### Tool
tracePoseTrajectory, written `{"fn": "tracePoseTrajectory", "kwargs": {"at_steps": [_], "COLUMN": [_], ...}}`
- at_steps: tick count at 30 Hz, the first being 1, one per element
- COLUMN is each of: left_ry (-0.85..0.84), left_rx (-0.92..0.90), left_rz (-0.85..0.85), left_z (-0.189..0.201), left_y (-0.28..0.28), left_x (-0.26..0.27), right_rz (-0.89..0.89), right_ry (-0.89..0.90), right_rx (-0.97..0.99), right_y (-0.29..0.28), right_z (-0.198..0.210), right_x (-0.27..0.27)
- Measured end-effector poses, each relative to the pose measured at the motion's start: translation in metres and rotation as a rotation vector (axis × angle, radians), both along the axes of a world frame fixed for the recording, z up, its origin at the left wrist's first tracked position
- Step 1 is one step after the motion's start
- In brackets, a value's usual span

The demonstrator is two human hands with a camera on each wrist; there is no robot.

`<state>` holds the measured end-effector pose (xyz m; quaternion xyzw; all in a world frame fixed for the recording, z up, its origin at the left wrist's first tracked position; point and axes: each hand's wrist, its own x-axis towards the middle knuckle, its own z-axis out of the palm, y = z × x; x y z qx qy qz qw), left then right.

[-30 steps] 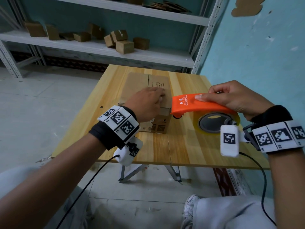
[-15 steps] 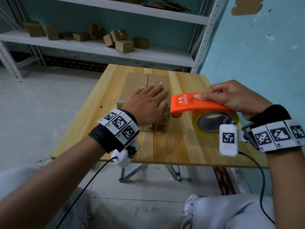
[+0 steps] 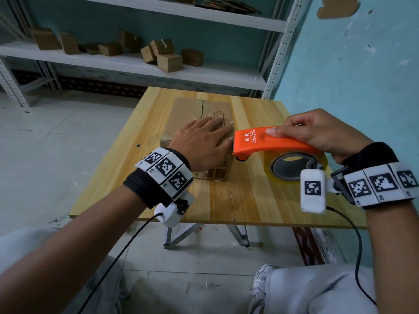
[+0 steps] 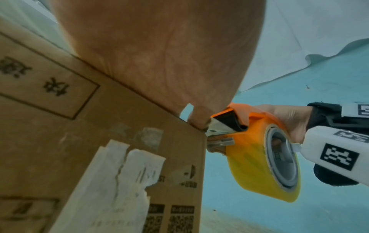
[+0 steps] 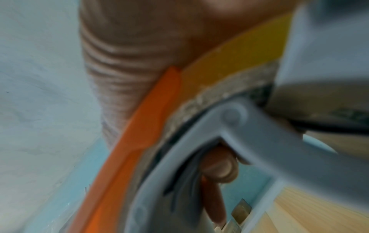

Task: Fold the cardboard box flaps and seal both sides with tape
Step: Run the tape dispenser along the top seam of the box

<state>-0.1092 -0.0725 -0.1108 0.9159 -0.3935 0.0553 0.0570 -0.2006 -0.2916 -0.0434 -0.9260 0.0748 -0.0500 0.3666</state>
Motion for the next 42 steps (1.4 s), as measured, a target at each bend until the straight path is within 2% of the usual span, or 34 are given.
{"fn": "tracePoseTrajectory", "kwargs": {"at_steps": [3,8,12,18,22,28,36,42], "left_ry": [-0.037,-0.056,0.020,0.059,-0.015,-0.112,-0.160,-0.146], "left_rx": [0.090,0.055,-0.013,0.014,0.149,0.197,0.181,0.172], "left_rz": [-0.053,-0.037,0.005,-0.015,-0.093,-0.107,-0.175,-0.132], "left_z": [-0.005,-0.007,-0.002,0.003,0.005,0.006,0.009,0.007], "left_y": [-0.002,-0.002,0.001,0.011,0.022,0.033,0.033,0.035], "left_x": [0.006,0.006,0.005,0.009,0.011,0.010,0.014,0.008], "right_rz": [-0.005,-0.001,0.004,0.038,0.061,0.072,0.069,0.079], "right_ry": [-0.003,-0.005,-0.005,-0.018,-0.032,-0.050,-0.042,-0.040], "right_rx": [-0.003,0.008,0.002,-0.007,-0.011,-0.011,-0.015,-0.011], "right_y": [-0.001,0.000,0.002,0.013,0.022,0.030,0.035,0.034], "right_z": [0.001,0.000,0.001,0.001,-0.001,0.000,-0.001,-0.003], "right_x": [0.000,-0.001,0.000,0.007,0.010,0.014,0.016,0.015]}}
